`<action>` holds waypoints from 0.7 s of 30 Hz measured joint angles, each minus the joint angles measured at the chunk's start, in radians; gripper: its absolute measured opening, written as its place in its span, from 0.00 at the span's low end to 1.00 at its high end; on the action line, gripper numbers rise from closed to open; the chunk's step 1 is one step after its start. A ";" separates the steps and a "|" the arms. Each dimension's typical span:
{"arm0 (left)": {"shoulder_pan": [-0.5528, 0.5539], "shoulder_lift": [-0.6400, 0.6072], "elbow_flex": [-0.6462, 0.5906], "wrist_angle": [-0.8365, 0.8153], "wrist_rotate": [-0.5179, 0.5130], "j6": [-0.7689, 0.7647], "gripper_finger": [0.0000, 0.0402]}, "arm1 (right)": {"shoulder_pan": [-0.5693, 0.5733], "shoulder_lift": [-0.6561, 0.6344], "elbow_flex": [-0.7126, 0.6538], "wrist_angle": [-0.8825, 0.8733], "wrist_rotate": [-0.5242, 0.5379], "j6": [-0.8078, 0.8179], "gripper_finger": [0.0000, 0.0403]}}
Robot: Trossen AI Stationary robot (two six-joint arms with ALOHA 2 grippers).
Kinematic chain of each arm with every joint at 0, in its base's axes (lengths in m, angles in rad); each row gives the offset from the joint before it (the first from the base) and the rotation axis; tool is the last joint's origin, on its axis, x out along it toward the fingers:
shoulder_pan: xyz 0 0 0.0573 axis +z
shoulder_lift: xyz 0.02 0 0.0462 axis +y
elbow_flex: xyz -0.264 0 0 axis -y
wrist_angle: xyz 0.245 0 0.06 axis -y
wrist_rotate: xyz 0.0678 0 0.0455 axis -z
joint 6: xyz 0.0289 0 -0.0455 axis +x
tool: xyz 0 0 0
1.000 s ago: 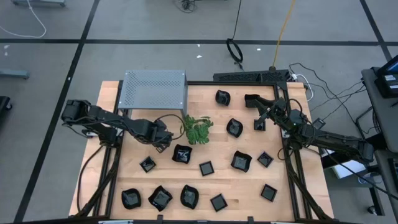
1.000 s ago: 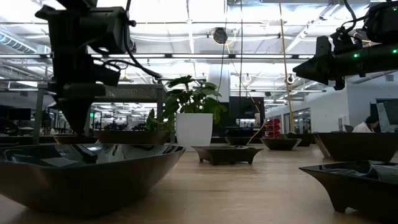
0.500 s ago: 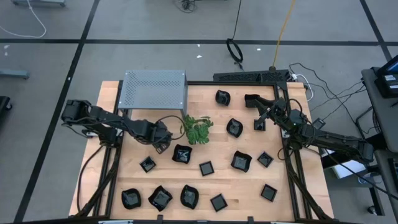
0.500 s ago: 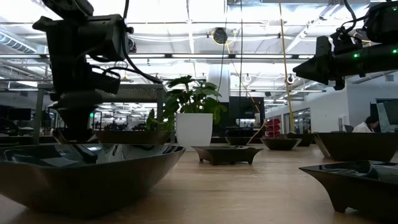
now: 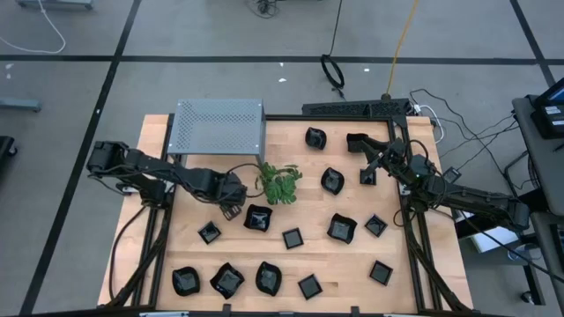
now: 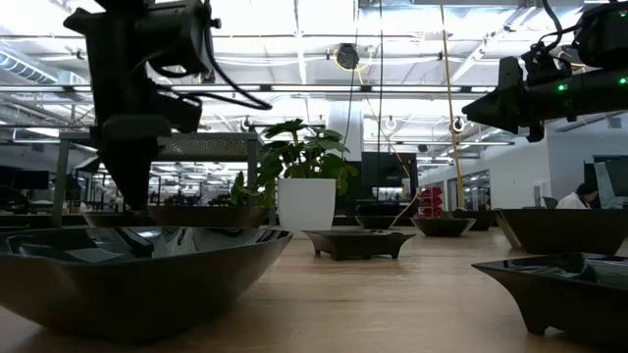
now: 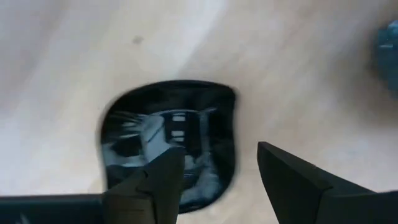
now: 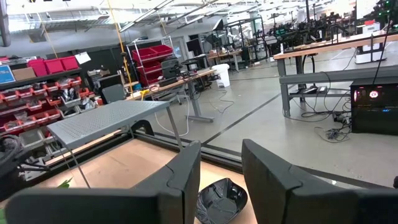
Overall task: Pick & Place Mini shaped plates
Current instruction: Put the leaf shaped plate on the shelf
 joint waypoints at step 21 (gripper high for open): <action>-0.065 0.167 -0.028 0.089 -0.120 -0.010 0.51 | 0.000 0.005 0.000 0.001 0.000 0.000 0.26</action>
